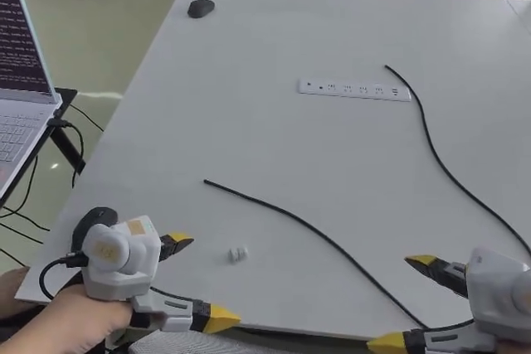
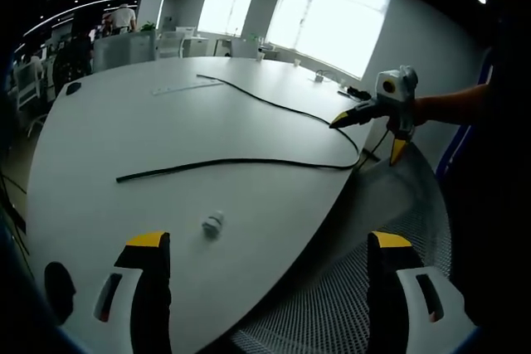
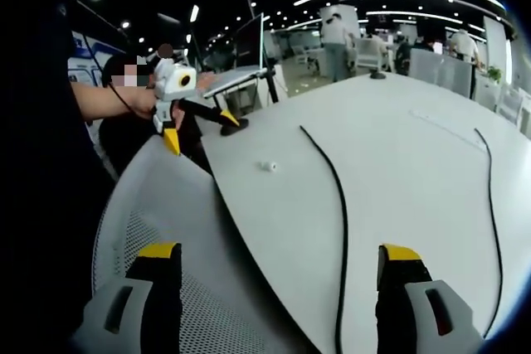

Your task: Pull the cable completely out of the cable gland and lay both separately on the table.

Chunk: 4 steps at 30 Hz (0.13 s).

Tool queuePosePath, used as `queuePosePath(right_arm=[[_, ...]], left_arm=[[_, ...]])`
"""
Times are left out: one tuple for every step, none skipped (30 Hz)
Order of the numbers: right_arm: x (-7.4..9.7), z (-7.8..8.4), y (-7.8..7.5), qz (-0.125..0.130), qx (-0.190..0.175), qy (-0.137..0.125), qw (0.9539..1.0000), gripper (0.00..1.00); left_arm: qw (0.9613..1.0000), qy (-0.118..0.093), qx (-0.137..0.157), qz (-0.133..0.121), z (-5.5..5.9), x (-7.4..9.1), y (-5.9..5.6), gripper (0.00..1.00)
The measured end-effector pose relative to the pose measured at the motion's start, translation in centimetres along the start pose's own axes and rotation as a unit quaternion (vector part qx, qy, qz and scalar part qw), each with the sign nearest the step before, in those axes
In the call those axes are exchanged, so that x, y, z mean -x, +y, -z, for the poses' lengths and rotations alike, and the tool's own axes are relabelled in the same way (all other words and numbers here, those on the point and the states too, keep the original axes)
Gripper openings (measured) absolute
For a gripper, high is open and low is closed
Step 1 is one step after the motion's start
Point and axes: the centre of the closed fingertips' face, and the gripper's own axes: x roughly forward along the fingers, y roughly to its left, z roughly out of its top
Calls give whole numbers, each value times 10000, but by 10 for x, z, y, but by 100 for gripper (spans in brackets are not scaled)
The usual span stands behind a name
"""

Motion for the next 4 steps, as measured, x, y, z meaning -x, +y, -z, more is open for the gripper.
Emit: queuePosePath(right_arm=[[0,0,0,-15,-15,-12,10000,99],[1,-1,1,-26,-27,-22,10000,99],[1,-1,1,-29,-40,-26,10000,99],[1,-1,1,-29,-48,-26,10000,99]], left_arm=[[10000,-9,12,-4,0,0,0,99],[10000,-30,39,-13,-1,0,-1,99],[10000,-37,61,-21,-1,-1,-2,99],[10000,-41,76,-33,-1,-1,-1,99]])
